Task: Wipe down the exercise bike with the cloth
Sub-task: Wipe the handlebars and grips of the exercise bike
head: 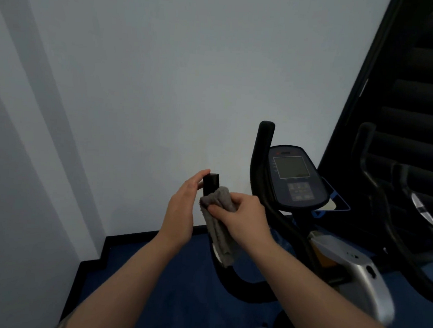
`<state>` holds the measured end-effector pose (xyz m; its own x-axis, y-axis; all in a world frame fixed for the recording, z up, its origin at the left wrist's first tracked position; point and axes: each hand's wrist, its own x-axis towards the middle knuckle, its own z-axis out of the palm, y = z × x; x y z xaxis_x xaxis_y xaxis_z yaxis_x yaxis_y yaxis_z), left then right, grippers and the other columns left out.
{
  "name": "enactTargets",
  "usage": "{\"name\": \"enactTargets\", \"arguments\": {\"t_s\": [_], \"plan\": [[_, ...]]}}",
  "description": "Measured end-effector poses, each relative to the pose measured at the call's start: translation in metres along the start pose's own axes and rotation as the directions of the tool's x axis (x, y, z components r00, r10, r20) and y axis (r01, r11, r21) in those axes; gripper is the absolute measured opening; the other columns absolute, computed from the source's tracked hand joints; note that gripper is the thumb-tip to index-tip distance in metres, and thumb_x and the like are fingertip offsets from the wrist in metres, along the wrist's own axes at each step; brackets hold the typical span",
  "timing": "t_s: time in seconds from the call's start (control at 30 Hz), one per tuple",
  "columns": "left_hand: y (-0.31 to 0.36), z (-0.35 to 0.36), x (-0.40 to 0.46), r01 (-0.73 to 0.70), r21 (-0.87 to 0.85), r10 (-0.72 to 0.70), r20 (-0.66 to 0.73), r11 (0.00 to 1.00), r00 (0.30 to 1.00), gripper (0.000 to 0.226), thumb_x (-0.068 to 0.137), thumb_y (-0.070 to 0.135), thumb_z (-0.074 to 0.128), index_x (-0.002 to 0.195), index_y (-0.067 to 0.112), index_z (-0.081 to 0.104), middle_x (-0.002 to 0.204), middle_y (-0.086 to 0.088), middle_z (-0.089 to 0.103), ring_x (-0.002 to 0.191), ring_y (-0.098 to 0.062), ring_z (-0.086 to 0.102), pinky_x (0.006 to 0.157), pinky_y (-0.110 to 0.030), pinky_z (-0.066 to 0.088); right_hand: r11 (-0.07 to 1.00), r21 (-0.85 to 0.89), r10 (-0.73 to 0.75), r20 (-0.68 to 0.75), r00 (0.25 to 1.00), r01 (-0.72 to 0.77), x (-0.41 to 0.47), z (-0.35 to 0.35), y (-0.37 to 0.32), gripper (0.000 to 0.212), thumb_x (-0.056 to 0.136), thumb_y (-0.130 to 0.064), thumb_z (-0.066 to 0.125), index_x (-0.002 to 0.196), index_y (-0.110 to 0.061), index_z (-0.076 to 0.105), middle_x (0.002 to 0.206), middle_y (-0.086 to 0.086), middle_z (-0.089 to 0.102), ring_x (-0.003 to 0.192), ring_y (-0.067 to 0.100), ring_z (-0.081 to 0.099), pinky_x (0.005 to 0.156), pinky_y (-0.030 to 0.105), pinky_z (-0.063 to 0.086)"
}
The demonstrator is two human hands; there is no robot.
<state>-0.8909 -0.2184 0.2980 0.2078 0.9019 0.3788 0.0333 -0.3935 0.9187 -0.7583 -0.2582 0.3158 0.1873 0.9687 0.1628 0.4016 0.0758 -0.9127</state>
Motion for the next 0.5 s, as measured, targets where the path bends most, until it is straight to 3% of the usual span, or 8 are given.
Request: {"name": "enactTargets", "arguments": {"t_s": [0.17,0.23,0.33,0.5], "plan": [[0.008,-0.003,-0.002,0.048,0.026,-0.049,0.007,0.998,0.999,0.055,0.094,0.049,0.017,0.135,0.032,0.050,0.137,0.009,0.054,0.126,0.000,0.047,0.092,0.003,0.030,1.000,0.007,0.026,0.040,0.999,-0.026,-0.003,-0.004,-0.002,0.007,0.077,-0.028,0.079,0.076,-0.030,0.072,0.071,-0.011,0.071,0.069,-0.001,0.066,0.058,0.014,0.049],[0.011,-0.001,-0.004,0.062,0.039,-0.063,0.016,0.997,0.998,0.041,0.104,0.035,0.019,0.132,0.036,0.048,0.134,0.011,0.054,0.124,0.005,0.046,0.090,0.002,0.030,1.000,-0.016,0.020,-0.002,1.000,-0.020,0.003,0.001,-0.009,0.006,0.079,-0.027,0.077,0.077,-0.025,0.071,0.071,-0.009,0.070,0.069,0.002,0.066,0.058,0.018,0.051],[0.012,0.001,-0.005,0.096,0.020,-0.096,0.008,0.995,0.995,0.038,0.107,0.023,0.023,0.133,0.031,0.048,0.132,0.011,0.054,0.116,0.014,0.047,0.088,0.002,0.032,0.993,-0.115,0.013,-0.039,0.999,-0.017,0.003,0.008,-0.010,0.009,0.082,-0.031,0.072,0.080,-0.022,0.071,0.071,-0.007,0.069,0.068,0.006,0.065,0.059,0.027,0.053],[0.007,0.003,-0.003,0.082,0.066,-0.083,-0.002,0.994,0.997,0.040,0.106,0.031,0.025,0.138,0.025,0.047,0.137,0.007,0.053,0.125,-0.003,0.048,0.097,-0.003,0.033,0.992,-0.128,0.001,-0.034,0.999,-0.005,0.001,0.008,-0.008,0.009,0.083,-0.029,0.071,0.075,-0.026,0.069,0.067,-0.008,0.067,0.064,0.004,0.063,0.055,0.024,0.051]]}}
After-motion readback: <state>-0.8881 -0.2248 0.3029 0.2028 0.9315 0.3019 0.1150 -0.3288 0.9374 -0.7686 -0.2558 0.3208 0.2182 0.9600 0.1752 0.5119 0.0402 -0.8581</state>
